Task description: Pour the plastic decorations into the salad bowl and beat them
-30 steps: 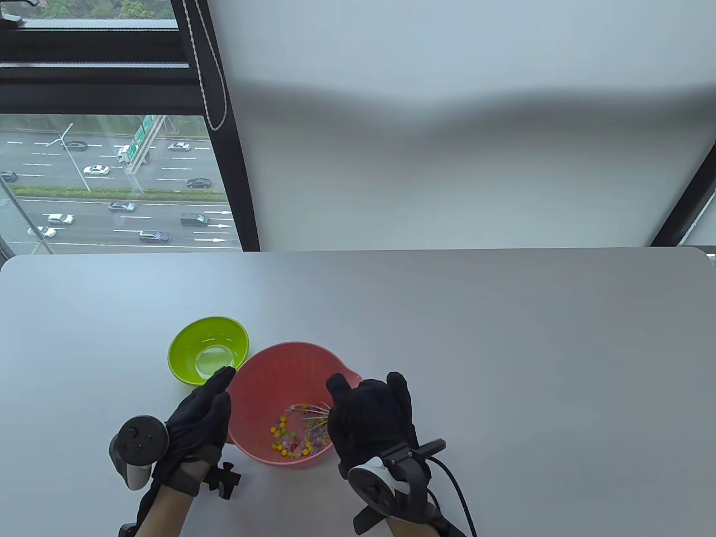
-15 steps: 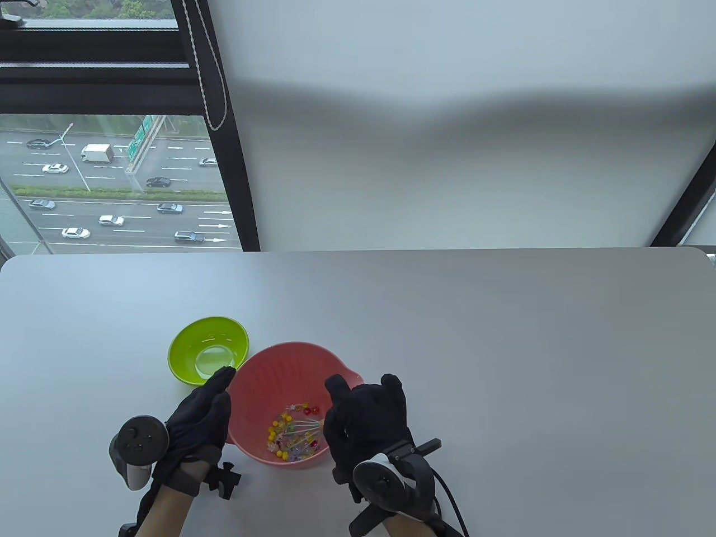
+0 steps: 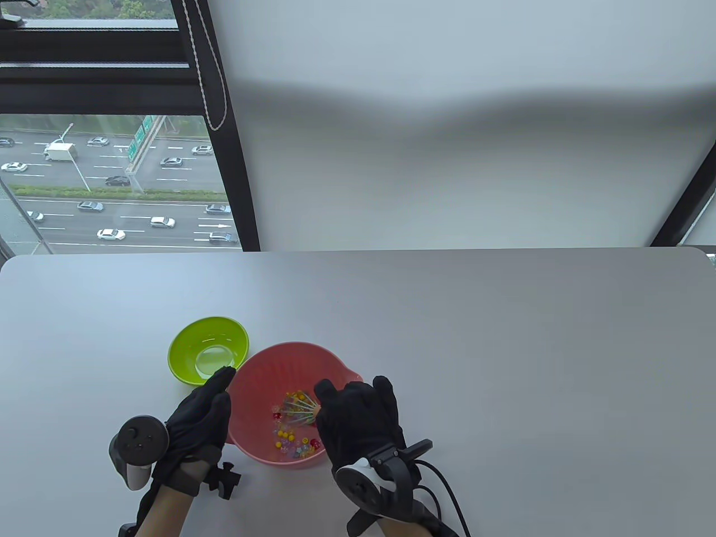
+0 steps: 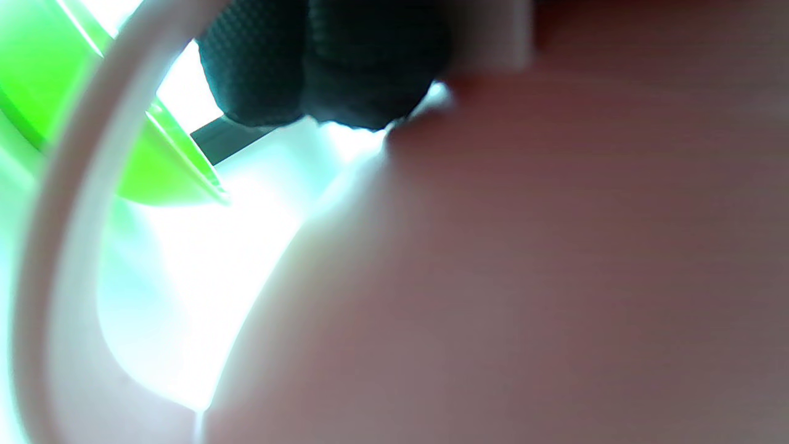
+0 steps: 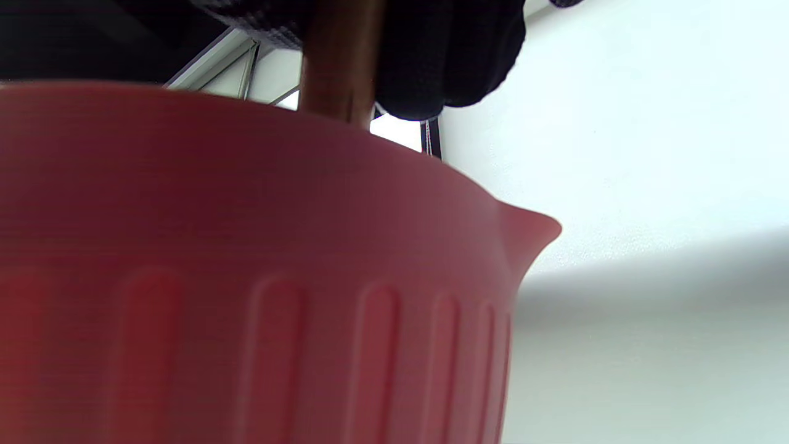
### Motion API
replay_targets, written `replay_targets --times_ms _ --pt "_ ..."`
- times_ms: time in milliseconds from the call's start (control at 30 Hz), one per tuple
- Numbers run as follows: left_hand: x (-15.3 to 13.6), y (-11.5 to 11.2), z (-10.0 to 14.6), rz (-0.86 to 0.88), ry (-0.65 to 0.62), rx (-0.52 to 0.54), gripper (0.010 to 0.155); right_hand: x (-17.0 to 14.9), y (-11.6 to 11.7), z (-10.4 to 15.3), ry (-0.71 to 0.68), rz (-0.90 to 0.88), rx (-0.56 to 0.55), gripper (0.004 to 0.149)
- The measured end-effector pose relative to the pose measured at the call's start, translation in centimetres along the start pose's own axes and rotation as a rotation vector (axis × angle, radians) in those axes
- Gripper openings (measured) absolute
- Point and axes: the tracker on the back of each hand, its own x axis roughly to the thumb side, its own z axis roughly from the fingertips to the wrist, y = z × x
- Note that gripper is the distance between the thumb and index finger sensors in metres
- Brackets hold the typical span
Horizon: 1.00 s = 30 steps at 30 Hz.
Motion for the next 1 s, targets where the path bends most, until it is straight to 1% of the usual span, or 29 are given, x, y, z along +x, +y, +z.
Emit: replay_targets --times_ms 233,367,533,700,800,933,1000 --pt "0.0 0.0 0.0 0.002 0.000 -0.001 0.059 -0.5 -0.9 -0.2 0.018 0.006 -0.039 0.054" --pt "0.0 0.0 0.0 0.003 0.001 0.000 0.059 -0.9 -1.6 -0.4 0.054 -0.055 -0.063 0.052" --pt "0.0 0.0 0.0 0.000 0.001 0.000 0.059 -1.4 -1.9 -0.5 0.086 -0.106 -0.066 0.052" --pt "0.0 -0.1 0.0 0.001 0.001 0.000 0.059 -1.3 -1.3 -0.5 0.114 -0.196 -0.020 0.051" --pt "0.0 -0.1 0.0 0.002 0.001 0.000 0.059 -0.8 -1.0 -0.4 0.081 -0.168 0.000 0.051" --pt "0.0 -0.1 0.0 0.003 0.001 0.000 0.059 -0.4 -0.4 -0.3 0.059 -0.188 0.047 0.052" --pt "0.0 -0.1 0.1 0.003 0.001 0.001 0.059 -0.2 -0.2 -0.3 0.051 -0.156 0.045 0.053"
